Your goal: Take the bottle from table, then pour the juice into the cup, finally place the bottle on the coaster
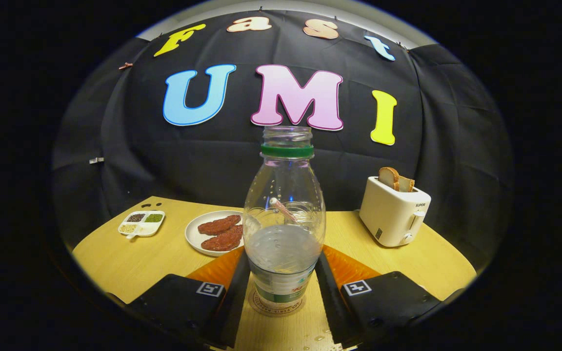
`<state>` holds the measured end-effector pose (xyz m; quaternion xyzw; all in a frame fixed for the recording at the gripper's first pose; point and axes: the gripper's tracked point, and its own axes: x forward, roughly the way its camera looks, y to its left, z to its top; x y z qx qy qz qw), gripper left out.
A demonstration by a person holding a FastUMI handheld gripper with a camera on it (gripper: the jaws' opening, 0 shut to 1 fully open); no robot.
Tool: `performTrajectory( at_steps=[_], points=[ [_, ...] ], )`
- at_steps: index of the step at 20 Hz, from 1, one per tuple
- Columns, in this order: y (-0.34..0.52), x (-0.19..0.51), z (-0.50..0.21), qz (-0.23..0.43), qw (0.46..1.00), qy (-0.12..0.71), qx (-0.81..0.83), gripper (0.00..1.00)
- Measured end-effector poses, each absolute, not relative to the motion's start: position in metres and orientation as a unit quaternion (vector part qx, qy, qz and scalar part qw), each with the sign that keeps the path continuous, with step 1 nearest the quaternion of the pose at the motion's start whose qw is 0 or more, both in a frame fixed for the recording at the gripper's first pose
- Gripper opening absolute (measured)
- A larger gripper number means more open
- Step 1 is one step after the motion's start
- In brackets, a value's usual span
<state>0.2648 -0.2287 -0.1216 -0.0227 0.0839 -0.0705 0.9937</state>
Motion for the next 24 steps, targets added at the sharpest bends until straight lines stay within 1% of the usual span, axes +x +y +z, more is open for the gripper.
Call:
performTrajectory(
  at_steps=[2,7,11,18,19,21,24],
  points=[
    [-0.234,0.272,-0.131,-0.078,0.993,0.091,-0.022,0.74],
    [-0.231,0.284,-0.154,-0.071,0.991,0.111,-0.004,0.75],
    [-0.226,0.284,-0.166,-0.062,0.991,0.122,-0.005,0.78],
    [-0.225,0.281,-0.161,-0.07,0.99,0.119,-0.003,0.78],
    [-0.228,0.278,-0.16,-0.074,0.991,0.115,-0.006,0.8],
    [-0.234,0.273,-0.152,-0.088,0.99,0.11,-0.012,0.99],
    [-0.231,0.264,-0.156,-0.086,0.989,0.123,-0.002,0.98]
  ],
)
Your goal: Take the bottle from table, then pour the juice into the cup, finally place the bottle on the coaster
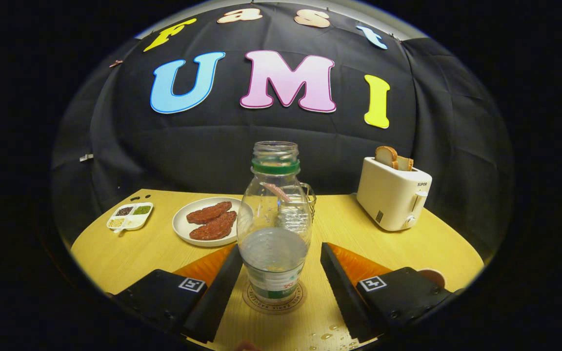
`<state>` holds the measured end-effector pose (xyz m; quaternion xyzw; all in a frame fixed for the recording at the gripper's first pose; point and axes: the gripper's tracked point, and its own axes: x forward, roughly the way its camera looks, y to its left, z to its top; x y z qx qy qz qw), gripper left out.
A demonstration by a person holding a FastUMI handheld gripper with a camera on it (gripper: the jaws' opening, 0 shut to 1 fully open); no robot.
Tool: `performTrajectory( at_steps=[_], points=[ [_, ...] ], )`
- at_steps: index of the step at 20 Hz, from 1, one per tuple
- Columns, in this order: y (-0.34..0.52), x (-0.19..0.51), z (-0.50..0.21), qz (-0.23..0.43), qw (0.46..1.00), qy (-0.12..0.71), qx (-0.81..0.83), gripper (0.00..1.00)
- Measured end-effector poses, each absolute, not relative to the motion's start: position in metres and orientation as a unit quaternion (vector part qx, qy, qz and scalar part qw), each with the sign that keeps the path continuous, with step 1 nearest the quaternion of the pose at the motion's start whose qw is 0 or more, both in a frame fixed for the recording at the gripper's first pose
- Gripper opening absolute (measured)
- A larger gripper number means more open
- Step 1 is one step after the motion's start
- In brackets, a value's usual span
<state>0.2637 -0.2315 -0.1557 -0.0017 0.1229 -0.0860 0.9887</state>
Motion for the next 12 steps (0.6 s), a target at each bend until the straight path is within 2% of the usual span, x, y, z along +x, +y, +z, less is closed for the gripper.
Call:
performTrajectory(
  at_steps=[6,12],
  points=[
    [-0.223,0.229,-0.149,-0.08,0.987,0.137,0.0,0.98],
    [-0.222,0.16,-0.076,-0.086,0.991,0.099,-0.007,0.98]
  ],
)
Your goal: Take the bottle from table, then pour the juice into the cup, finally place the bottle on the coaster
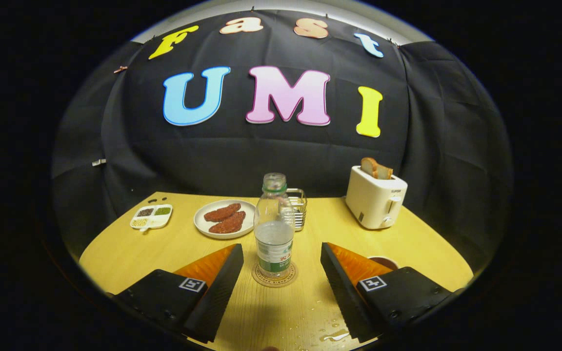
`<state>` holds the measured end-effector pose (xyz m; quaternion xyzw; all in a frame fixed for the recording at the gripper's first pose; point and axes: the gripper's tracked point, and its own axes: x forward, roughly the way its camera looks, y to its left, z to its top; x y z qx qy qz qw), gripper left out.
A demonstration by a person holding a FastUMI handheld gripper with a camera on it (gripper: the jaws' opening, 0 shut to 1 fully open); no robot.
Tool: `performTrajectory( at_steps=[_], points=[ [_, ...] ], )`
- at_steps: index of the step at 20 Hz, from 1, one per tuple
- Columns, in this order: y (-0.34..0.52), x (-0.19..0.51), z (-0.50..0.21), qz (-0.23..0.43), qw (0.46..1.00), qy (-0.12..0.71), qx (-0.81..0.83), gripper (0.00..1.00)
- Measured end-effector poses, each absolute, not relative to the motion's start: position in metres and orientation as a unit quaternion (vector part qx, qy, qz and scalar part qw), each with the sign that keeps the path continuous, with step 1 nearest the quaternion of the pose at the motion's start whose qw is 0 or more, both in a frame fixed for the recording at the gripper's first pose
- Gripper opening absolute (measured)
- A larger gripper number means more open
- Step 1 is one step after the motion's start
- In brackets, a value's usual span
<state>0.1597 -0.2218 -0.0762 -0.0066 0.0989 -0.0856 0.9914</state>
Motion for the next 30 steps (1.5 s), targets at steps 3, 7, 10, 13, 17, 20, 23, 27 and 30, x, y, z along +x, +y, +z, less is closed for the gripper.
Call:
performTrajectory(
  at_steps=[3,7,10,13,17,20,23,27,30],
  points=[
    [-0.209,0.124,-0.023,-0.068,0.996,0.064,-0.002,0.97],
    [-0.173,0.082,0.033,-0.028,0.999,0.027,-0.024,0.97],
    [-0.147,0.059,0.055,0.006,0.999,0.018,-0.037,0.97],
    [-0.13,0.026,0.057,0.009,1.0,0.01,0.002,0.98],
    [-0.126,-0.018,0.054,-0.025,1.0,0.006,0.012,0.97],
    [-0.127,-0.045,0.047,-0.048,0.999,0.004,0.005,0.97],
    [-0.117,-0.066,0.039,-0.044,0.999,0.007,-0.014,0.98],
    [-0.1,-0.081,0.025,-0.032,0.999,0.02,-0.035,0.98],
    [-0.086,-0.09,0.026,-0.024,0.999,0.018,-0.039,0.97]
  ],
)
